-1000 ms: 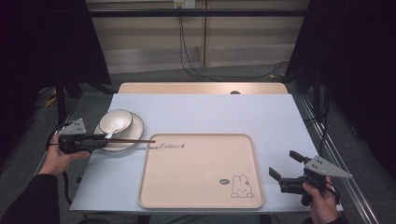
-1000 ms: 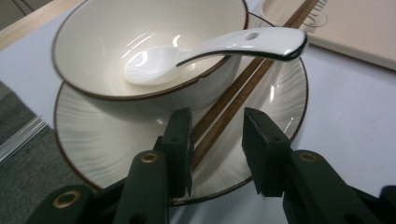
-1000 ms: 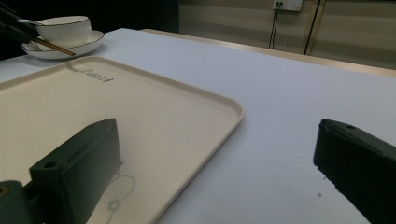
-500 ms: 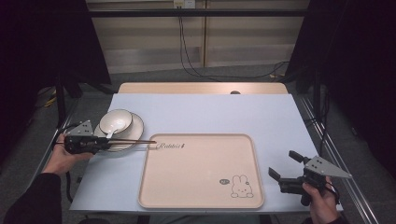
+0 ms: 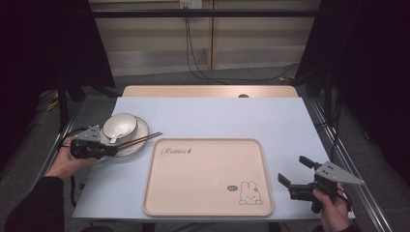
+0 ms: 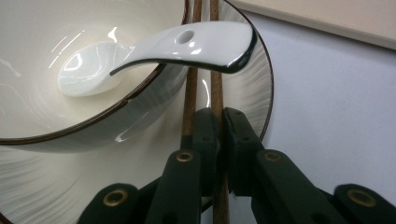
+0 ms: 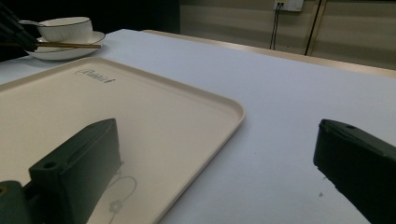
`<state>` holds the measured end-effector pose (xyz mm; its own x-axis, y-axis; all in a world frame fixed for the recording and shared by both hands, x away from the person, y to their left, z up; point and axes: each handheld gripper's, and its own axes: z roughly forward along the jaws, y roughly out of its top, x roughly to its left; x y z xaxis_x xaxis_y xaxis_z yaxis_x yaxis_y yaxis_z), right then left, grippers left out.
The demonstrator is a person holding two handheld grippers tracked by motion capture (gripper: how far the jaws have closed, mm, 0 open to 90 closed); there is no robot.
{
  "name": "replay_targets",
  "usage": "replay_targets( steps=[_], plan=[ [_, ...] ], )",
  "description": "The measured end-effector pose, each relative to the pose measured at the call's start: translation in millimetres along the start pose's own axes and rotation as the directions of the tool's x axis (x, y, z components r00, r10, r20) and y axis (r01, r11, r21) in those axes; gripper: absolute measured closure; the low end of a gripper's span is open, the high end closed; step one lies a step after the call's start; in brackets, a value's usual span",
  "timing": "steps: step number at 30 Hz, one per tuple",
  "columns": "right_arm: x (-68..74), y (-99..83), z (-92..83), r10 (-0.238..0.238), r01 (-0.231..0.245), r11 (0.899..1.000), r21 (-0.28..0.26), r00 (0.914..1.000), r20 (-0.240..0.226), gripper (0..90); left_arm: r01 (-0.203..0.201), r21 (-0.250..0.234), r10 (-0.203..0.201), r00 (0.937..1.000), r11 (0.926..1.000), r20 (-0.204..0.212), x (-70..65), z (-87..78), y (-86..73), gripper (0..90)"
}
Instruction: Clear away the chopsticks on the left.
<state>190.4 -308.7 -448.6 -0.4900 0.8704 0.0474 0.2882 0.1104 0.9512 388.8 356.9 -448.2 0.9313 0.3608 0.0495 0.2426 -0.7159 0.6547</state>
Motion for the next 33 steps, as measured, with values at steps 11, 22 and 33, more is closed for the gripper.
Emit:
replay_targets(
  steps=[11,22,33],
  plan=[
    [-0.1,0.4,-0.3,0.004,-0.004,1.0,-0.004,0.9999,-0.01,0.3,0.051,-0.035,-0.05,0.9984,0.9981,0.024,-3.6,-5.4,0.8,84.5],
    [0.6,0.7,0.2,0.004,-0.004,1.0,-0.007,1.0,-0.007,0.3,0.108,-0.09,-0.106,0.9941,0.9901,0.023,-15.5,-23.0,7.7,84.5],
    [1.8,1.2,0.2,-0.003,0.003,1.0,-0.011,0.9999,-0.013,0.3,0.217,-0.162,-0.221,0.9751,0.9628,-0.013,-39.9,-38.0,8.7,84.4]
  ],
)
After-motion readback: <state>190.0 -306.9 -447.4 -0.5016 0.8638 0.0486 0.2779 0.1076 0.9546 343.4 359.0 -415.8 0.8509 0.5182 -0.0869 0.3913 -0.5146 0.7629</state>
